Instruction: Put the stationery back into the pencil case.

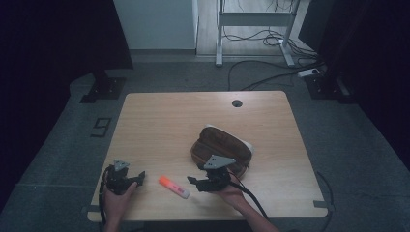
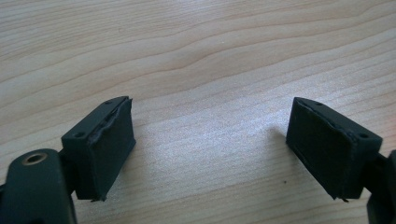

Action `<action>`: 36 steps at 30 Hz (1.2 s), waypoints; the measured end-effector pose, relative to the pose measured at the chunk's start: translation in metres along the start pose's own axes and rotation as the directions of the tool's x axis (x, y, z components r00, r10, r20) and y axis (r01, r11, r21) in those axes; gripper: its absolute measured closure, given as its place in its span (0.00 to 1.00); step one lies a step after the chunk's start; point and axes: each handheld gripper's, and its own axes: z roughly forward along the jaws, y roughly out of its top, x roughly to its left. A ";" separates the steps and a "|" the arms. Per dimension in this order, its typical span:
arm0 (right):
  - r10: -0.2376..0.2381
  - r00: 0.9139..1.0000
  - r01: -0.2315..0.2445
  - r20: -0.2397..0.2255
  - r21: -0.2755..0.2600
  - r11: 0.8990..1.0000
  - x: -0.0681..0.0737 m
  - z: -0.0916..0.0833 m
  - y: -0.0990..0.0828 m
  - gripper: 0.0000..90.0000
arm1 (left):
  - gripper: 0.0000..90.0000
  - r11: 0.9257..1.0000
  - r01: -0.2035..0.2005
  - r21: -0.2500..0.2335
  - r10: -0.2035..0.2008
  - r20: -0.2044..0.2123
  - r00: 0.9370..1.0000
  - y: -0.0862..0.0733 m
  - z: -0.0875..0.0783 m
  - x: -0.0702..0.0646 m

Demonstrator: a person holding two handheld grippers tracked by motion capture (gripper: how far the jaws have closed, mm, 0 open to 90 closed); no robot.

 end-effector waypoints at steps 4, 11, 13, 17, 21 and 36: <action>-0.006 1.000 0.006 -0.015 0.013 1.000 0.007 0.007 -0.002 0.41 | 0.17 1.000 0.000 0.001 0.000 0.000 1.000 0.000 0.000 0.000; -0.018 0.999 0.020 -0.037 0.045 0.999 0.017 0.018 -0.006 0.44 | 0.17 1.000 0.000 0.001 0.000 0.000 1.000 0.000 0.000 0.000; -0.015 0.999 0.017 -0.031 0.062 0.998 0.020 0.022 -0.008 0.45 | 0.17 1.000 0.000 0.000 0.000 0.000 1.000 0.000 0.000 0.000; -0.022 0.999 0.026 -0.039 0.094 0.995 0.026 0.031 -0.011 0.48 | 0.17 1.000 0.000 0.000 0.000 0.000 1.000 0.000 0.000 0.000; -0.026 0.999 0.032 -0.047 0.116 0.993 0.031 0.038 -0.014 0.51 | 0.17 1.000 0.000 0.000 0.000 0.000 1.000 0.000 0.000 0.000; -0.083 0.995 0.091 -0.050 0.179 0.980 0.043 0.057 -0.024 0.58 | 0.17 1.000 0.000 0.000 0.000 0.001 1.000 0.000 0.000 0.000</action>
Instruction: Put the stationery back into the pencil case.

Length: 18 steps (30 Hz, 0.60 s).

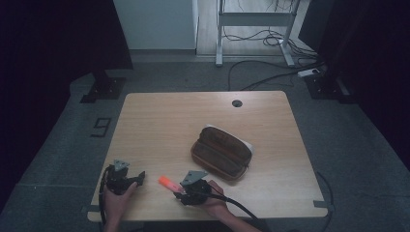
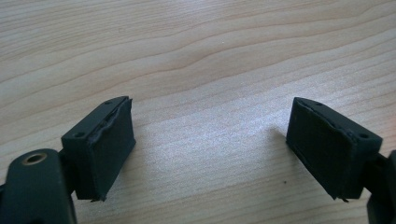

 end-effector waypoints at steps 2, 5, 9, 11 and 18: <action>-0.008 1.000 0.008 0.001 0.010 1.000 0.001 0.002 -0.001 0.60 | 0.17 1.000 0.000 0.000 0.000 0.000 1.000 0.000 0.000 0.000; -0.020 1.000 0.020 0.004 0.020 1.000 0.002 0.004 -0.001 0.62 | 0.17 1.000 0.000 0.000 0.000 0.000 1.000 0.000 0.000 0.000; -0.041 0.999 0.040 0.025 0.025 0.999 0.003 0.005 -0.002 0.70 | 0.17 1.000 0.000 0.000 0.000 0.000 1.000 0.000 0.000 0.000; -0.042 0.999 0.041 0.025 0.029 0.999 0.002 0.005 -0.001 0.71 | 0.17 1.000 0.000 0.000 0.000 0.000 1.000 0.000 0.000 0.000; -0.024 1.000 0.024 0.005 0.038 0.999 0.000 0.004 0.000 0.72 | 0.17 1.000 0.000 0.000 0.000 0.000 1.000 0.000 0.000 0.000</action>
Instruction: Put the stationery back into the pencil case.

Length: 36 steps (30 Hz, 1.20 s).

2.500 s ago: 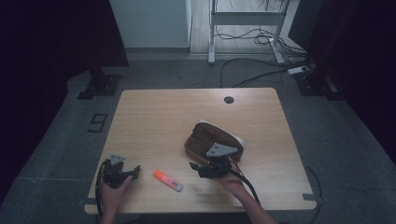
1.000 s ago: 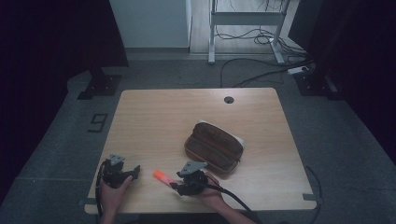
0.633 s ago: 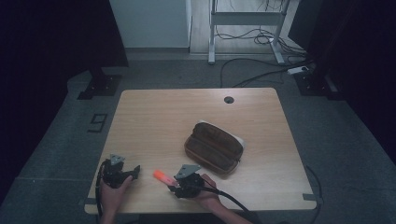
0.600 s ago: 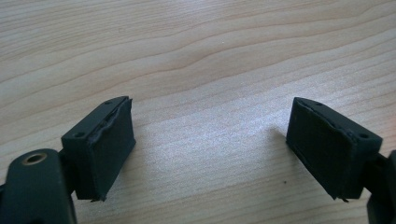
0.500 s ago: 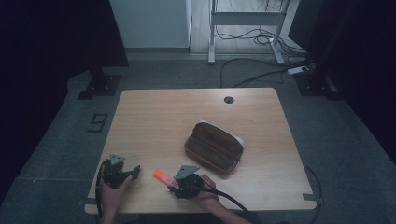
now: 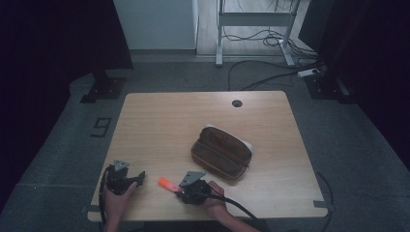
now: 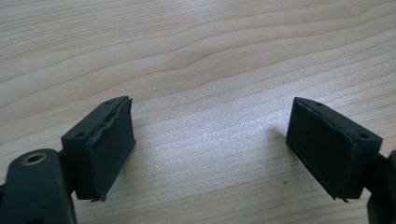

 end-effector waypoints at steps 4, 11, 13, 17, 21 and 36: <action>0.013 1.000 -0.013 -0.020 -0.006 1.000 -0.003 -0.002 0.001 0.72 | 0.17 1.000 0.000 0.000 0.000 0.000 1.000 0.000 0.000 0.000; 0.039 0.998 -0.042 -0.053 -0.044 0.998 -0.011 -0.015 0.005 0.72 | 0.17 1.000 0.001 0.000 -0.001 0.000 1.000 0.000 0.000 0.000; 0.049 0.997 -0.052 -0.054 -0.057 0.997 -0.014 -0.019 0.006 0.72 | 0.17 1.000 0.000 0.000 0.000 0.000 1.000 0.000 0.000 0.000; 0.063 0.996 -0.068 -0.059 -0.086 0.994 -0.021 -0.029 0.008 0.72 | 0.17 1.000 0.000 0.000 0.000 0.000 1.000 0.000 0.000 0.000; 0.070 0.996 -0.078 -0.063 -0.119 0.990 -0.029 -0.040 0.010 0.72 | 0.17 1.000 0.000 0.000 0.000 0.000 1.000 0.000 0.000 0.000; 0.083 0.996 -0.086 -0.023 -0.179 0.980 -0.051 -0.071 0.014 0.72 | 0.17 1.000 0.001 0.000 -0.001 0.000 1.000 0.000 0.000 0.000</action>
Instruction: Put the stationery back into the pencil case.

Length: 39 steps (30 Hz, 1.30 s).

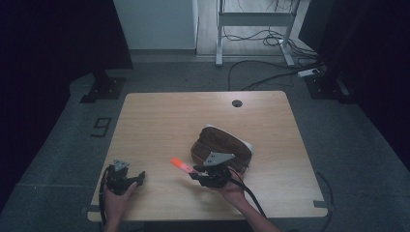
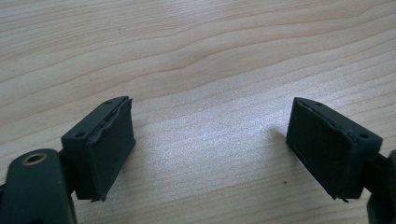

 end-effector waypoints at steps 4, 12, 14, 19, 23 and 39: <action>0.004 1.000 -0.003 0.007 -0.010 1.000 -0.005 -0.007 0.002 0.72 | 0.17 1.000 0.000 0.000 0.000 0.000 1.000 0.000 0.000 0.000; 0.016 0.999 -0.015 0.029 -0.030 0.999 -0.016 -0.019 0.004 0.72 | 0.17 1.000 0.000 0.000 0.000 0.000 1.000 0.000 0.000 0.000; 0.020 0.999 -0.019 0.035 -0.031 0.999 -0.019 -0.022 0.005 0.72 | 0.17 1.000 0.000 0.000 0.000 0.000 1.000 0.000 0.000 0.000; 0.028 0.998 -0.026 0.053 -0.037 0.999 -0.026 -0.028 0.005 0.73 | 0.17 1.000 0.000 0.000 0.000 0.000 1.000 0.000 0.000 0.000; 0.038 0.997 -0.035 0.071 -0.043 0.998 -0.033 -0.033 0.004 0.72 | 0.17 1.000 0.000 0.000 0.000 0.000 1.000 0.000 0.000 0.000; 0.069 0.988 -0.064 0.137 -0.045 0.997 -0.061 -0.054 0.000 0.72 | 0.17 1.000 0.000 0.000 0.000 0.000 1.000 0.000 0.000 0.000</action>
